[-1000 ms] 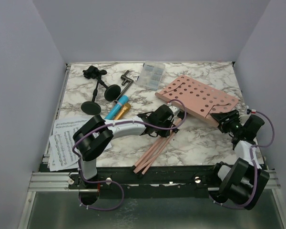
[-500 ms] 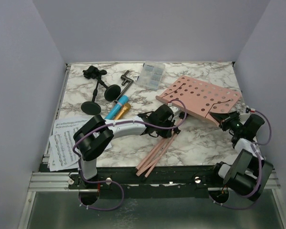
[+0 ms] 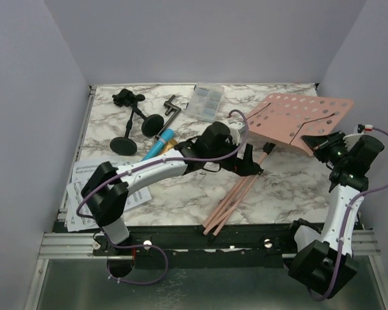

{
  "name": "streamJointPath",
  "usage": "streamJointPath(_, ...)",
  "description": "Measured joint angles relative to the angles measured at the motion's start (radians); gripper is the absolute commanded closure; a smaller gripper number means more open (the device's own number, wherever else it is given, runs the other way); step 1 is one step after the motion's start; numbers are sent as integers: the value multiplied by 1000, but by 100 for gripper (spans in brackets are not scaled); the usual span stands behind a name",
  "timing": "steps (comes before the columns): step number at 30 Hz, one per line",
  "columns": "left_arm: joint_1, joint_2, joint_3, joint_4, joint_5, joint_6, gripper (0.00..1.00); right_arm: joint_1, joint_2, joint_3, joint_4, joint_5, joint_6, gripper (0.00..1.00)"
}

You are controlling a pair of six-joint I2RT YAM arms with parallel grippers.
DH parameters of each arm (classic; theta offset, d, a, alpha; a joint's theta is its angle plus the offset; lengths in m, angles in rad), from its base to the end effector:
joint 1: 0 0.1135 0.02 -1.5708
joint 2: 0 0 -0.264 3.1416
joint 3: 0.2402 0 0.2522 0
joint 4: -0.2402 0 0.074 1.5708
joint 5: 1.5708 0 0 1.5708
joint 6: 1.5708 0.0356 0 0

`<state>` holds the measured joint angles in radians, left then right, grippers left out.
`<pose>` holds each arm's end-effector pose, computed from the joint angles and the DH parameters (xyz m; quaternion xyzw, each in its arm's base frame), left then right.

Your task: Set up the instrument practice props

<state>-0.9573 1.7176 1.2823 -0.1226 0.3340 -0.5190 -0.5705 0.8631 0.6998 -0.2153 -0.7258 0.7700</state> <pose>0.2192 -0.3316 0.2688 0.2662 0.8242 -0.4294 0.2560 0.1755 -0.0845 0.2963 0.3244 0.7301 0.3446 0.4930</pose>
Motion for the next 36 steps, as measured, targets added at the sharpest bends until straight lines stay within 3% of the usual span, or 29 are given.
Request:
streamJointPath(7,82,-267,-13,6,16,-55,1,1,97,304,-37,-73,45,100)
streamJointPath(15,133,-556,-102,24,-45,-92,1,1,230,566,294,-206,259,100)
streamJointPath(27,166,-609,-119,-8,-139,-98,1,74,441,728,929,-434,592,99)
streamJointPath(32,175,-612,-126,11,-195,-116,1,198,469,729,998,-462,615,99)
streamJointPath(36,185,-651,-280,185,-225,-175,1,287,478,719,1061,-463,621,99)
